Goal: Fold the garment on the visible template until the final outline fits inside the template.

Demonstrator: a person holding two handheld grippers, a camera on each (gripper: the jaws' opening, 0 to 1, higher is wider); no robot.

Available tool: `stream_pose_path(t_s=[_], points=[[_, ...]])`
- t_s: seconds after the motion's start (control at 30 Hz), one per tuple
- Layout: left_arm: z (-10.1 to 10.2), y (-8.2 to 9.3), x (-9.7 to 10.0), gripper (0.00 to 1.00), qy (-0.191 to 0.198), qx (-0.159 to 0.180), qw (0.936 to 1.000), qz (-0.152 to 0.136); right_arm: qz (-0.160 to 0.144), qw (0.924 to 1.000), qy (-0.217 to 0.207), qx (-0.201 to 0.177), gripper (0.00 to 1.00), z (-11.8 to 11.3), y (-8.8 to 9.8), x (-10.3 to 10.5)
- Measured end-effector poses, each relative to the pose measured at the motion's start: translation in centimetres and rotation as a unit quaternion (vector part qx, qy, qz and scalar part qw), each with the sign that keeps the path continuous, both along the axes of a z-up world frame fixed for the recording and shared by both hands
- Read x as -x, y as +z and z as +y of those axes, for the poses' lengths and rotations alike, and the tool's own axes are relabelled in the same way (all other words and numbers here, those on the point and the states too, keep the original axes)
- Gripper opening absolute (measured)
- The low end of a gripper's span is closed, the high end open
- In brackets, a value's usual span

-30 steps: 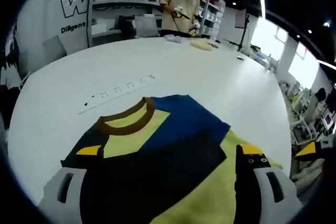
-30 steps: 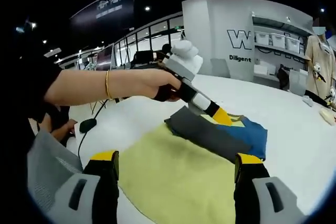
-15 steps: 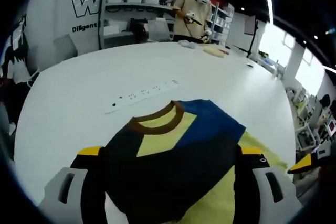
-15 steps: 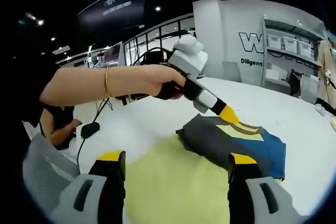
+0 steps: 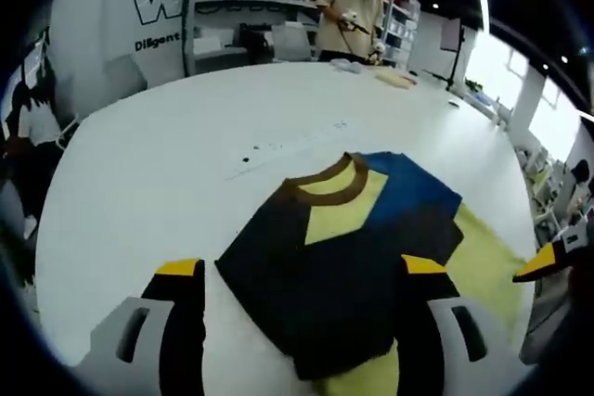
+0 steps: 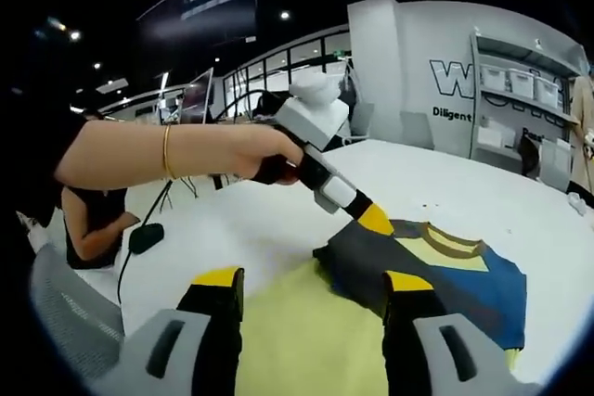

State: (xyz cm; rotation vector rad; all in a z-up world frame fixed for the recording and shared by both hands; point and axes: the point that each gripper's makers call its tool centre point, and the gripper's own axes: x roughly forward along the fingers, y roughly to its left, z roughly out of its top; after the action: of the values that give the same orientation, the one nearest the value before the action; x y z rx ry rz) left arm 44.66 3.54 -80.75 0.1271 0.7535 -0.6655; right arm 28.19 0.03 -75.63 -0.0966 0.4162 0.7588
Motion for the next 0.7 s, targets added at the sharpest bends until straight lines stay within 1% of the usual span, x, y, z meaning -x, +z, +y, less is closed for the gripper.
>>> stream_pose_path(t_s=[0.07,0.13,0.23,0.3,0.43,0.6,0.63,0.7], points=[[0.8,-0.7,-0.2,0.75,0.002,-0.005,1.0,0.006,0.003,1.0,0.005,0.0,0.53,0.9,-0.5,-0.6],[1.2,-1.1,-0.4,0.72,0.004,-0.006,0.9999,0.008,0.005,1.0,0.007,0.004,0.49,1.4,-1.0,-1.0],[1.7,-1.6,-0.7,0.69,0.004,-0.003,0.9999,0.012,0.01,0.9998,0.011,0.011,0.42,2.2,-1.9,-1.8],[2.0,-2.1,-1.0,0.67,0.004,-0.001,0.9999,0.016,0.01,0.9997,0.017,0.015,0.37,3.2,-2.7,-2.6],[2.2,-2.6,-1.5,0.58,0.001,0.008,0.9998,0.018,0.012,0.9994,0.026,0.021,0.33,4.9,-3.9,-3.8],[2.4,-3.2,-2.0,0.49,0.003,0.016,0.9997,0.02,0.009,0.9984,0.035,0.044,0.27,6.2,-5.3,-4.9],[2.4,-3.4,-2.1,0.47,0.003,0.016,0.9997,0.019,0.006,0.9977,0.038,0.056,0.27,6.5,-6.0,-5.3],[2.6,-3.7,-2.5,0.44,0.0,0.012,0.9997,0.02,0.006,0.9971,0.04,0.064,0.25,6.7,-6.7,-5.8]])
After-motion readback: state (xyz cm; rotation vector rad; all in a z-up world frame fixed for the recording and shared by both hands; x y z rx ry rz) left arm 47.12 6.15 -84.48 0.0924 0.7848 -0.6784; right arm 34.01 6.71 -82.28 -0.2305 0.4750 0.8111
